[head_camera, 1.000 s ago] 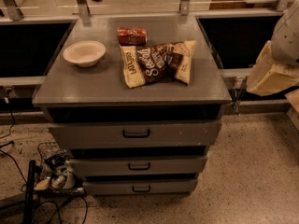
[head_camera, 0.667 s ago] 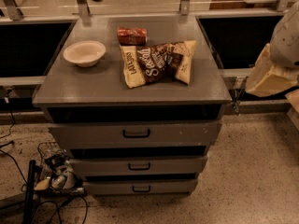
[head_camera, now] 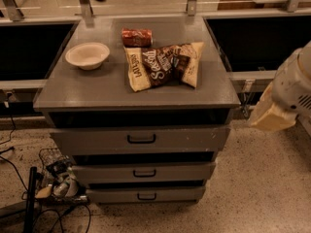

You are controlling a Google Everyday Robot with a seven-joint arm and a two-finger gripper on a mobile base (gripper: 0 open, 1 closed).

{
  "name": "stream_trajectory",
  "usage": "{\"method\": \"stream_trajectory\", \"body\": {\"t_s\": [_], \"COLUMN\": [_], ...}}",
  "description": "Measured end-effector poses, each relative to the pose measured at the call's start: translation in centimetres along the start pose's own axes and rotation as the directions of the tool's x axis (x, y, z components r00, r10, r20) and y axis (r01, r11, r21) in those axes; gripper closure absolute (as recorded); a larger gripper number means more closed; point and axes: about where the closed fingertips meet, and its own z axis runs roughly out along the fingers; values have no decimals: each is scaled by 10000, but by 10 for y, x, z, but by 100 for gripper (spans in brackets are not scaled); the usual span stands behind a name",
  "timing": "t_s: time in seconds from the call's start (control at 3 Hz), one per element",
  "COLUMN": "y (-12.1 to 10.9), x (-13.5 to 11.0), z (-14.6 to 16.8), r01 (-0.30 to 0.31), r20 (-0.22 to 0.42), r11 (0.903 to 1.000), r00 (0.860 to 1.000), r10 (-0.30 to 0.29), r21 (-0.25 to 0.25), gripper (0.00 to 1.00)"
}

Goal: Open bottom drawer

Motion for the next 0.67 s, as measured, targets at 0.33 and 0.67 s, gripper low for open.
{"method": "stream_trajectory", "body": {"t_s": [0.33, 0.67], "y": [23, 45], "x": [10, 16], "z": [51, 98], "r01": [-338, -519], "r20": [-191, -399], "r11": [9979, 9922], "r00": [9993, 9981], "r10": [328, 477], "r21": [-556, -1133], "gripper": [100, 100]}}
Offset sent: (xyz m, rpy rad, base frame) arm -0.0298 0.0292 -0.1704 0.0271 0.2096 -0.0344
